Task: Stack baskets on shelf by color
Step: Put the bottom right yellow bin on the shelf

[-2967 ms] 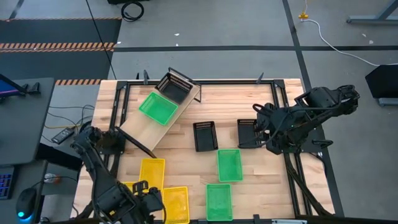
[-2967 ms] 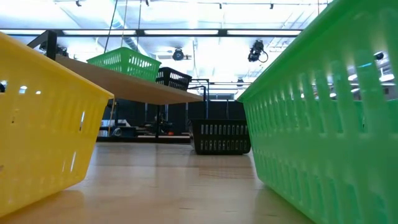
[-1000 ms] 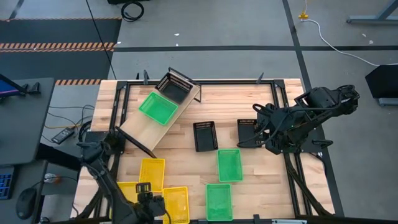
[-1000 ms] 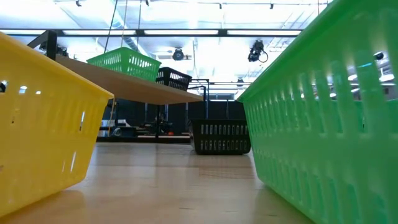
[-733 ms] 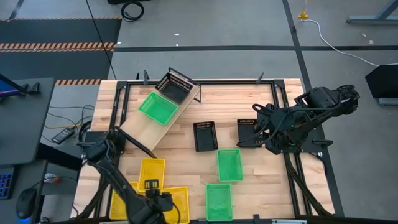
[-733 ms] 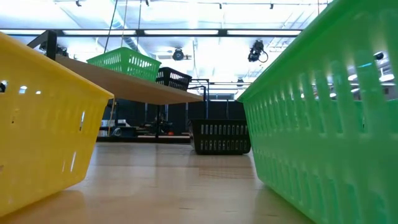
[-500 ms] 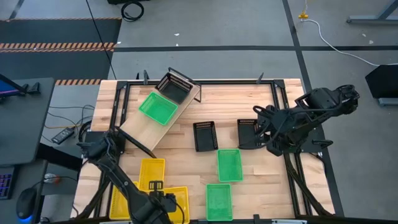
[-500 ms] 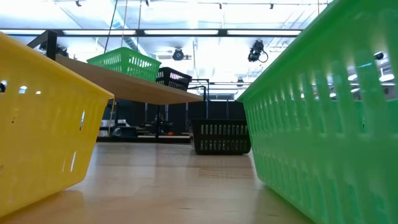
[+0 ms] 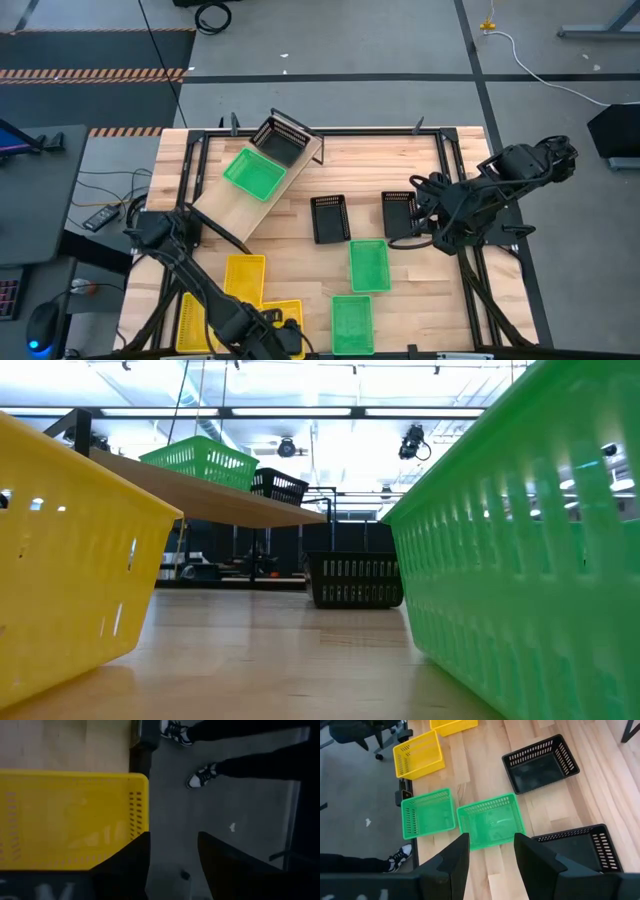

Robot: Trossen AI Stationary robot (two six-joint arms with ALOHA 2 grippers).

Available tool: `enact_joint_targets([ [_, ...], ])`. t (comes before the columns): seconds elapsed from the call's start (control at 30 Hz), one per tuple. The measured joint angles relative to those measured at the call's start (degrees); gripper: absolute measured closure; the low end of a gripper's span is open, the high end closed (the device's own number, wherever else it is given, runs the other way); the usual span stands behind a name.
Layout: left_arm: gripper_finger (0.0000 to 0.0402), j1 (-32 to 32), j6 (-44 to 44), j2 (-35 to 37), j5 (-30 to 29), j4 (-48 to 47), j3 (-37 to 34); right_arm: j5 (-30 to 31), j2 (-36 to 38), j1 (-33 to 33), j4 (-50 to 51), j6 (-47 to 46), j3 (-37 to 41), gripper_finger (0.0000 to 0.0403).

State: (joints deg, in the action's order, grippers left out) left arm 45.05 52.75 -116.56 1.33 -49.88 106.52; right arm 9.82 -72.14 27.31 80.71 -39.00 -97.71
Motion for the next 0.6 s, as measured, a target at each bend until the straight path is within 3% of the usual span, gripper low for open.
enact_joint_targets([
  [0.6,0.0230,1.2,0.9,-8.2,0.6,0.3,0.0,0.0,0.0,0.4,0.3,-0.5,0.0,0.0241],
])
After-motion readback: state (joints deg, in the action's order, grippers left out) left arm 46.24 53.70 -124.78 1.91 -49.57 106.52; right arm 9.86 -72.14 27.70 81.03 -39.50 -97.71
